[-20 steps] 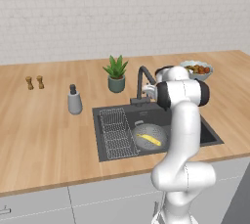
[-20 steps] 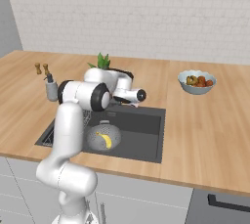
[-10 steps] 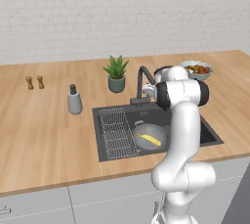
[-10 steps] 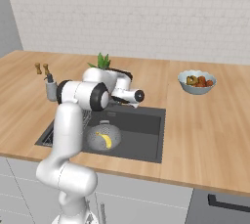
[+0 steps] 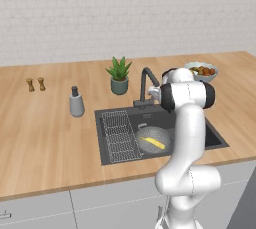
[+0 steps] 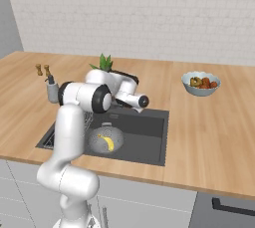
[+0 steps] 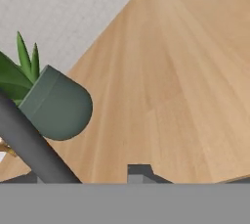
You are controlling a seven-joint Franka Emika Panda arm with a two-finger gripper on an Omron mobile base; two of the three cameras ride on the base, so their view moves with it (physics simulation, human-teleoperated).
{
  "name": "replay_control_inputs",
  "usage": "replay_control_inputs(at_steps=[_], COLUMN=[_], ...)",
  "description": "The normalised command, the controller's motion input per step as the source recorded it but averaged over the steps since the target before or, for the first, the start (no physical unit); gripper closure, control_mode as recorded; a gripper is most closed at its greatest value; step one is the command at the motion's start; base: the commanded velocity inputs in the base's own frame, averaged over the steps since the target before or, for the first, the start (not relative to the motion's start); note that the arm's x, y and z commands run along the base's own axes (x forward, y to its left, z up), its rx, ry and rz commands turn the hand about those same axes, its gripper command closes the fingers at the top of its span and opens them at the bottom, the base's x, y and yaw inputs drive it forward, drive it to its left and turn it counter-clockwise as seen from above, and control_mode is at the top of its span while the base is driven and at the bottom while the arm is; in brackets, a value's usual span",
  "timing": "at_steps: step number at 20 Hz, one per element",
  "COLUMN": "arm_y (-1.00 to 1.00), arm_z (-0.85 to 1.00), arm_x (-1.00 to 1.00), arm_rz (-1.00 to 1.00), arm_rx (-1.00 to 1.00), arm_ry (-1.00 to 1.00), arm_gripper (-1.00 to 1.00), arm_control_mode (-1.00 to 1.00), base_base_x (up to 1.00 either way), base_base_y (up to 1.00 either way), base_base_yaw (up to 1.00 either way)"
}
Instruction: Put the colander in the sink, put the banana in the colander, and turn on the sink faucet and pour water over the colander.
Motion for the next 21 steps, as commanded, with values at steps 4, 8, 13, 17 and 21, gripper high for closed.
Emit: replay_control_inputs(at_steps=[4,8,13,17,21], arm_y=[-0.99,-0.97,-0.92,-0.81,-0.68], arm_z=[0.00,0.00,-0.01,0.00,0.00], arm_x=[-0.14,-0.20,-0.25,-0.24,-0.22], arm_rz=[-0.08,-0.09,-0.10,-0.10,-0.07], arm_rx=[0.09,0.09,0.10,0.10,0.11], arm_ry=[0.00,0.02,0.05,0.04,0.05], arm_gripper=[1.00,1.00,1.00,1.00,1.00], arm_control_mode=[-1.00,-1.00,-1.00,-1.00,-1.00], base_base_x=[0.00,0.00,0.00,0.00,0.00], base_base_y=[0.00,0.00,0.00,0.00,0.00], base_base_yaw=[0.00,0.00,0.00,0.00,0.00])
